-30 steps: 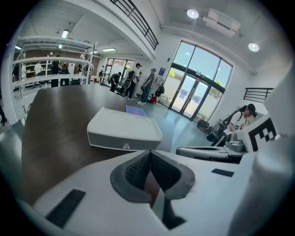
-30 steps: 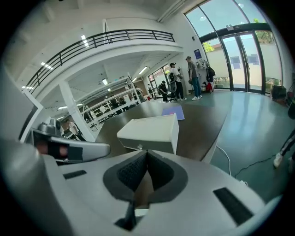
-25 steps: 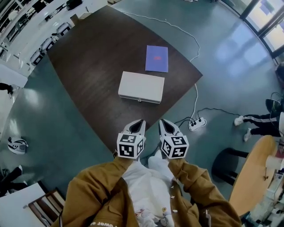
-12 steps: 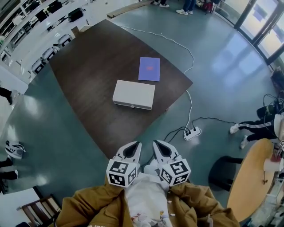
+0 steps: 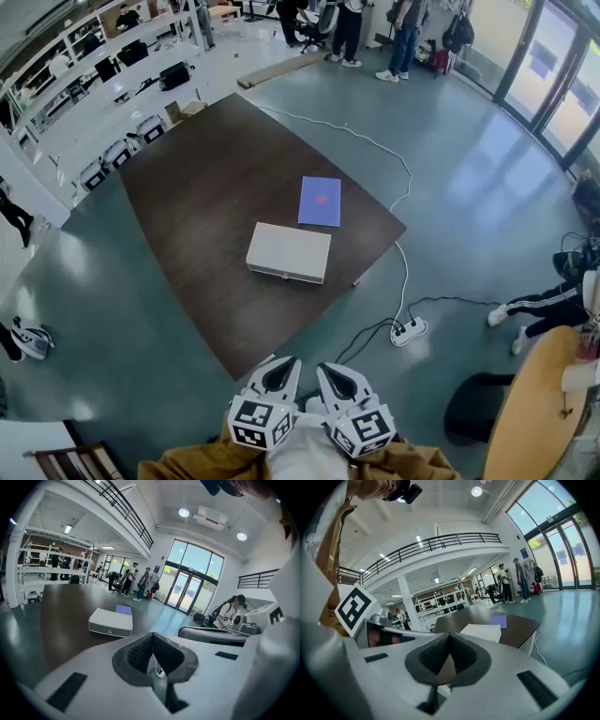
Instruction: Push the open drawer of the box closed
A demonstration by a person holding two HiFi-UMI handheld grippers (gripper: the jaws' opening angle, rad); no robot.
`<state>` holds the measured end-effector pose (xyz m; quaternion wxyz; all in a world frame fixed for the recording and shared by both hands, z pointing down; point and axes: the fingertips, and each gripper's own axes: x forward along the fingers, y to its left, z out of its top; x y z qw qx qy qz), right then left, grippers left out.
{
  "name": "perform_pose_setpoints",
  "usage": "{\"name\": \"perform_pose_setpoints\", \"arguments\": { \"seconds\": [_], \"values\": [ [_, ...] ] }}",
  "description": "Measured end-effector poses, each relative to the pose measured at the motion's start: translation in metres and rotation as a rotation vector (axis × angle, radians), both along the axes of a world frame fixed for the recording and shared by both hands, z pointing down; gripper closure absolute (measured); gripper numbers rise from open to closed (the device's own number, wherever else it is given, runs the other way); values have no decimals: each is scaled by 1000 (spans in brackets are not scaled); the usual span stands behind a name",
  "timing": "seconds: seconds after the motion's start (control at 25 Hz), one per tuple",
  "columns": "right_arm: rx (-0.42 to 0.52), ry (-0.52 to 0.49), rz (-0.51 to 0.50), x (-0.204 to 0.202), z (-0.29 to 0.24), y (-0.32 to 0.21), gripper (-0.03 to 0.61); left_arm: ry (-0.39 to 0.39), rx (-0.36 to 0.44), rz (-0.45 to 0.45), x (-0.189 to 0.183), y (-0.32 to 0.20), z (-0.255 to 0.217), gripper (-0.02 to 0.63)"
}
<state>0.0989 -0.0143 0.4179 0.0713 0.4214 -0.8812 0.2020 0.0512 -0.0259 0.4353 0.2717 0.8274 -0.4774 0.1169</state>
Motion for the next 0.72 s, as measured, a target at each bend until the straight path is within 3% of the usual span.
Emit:
{"name": "perform_pose_setpoints", "arguments": {
  "seconds": [0.72],
  "values": [
    [16, -20, -9, -12, 5, -4, 575, -10, 26, -24, -11, -1, 1, 607]
  ]
}}
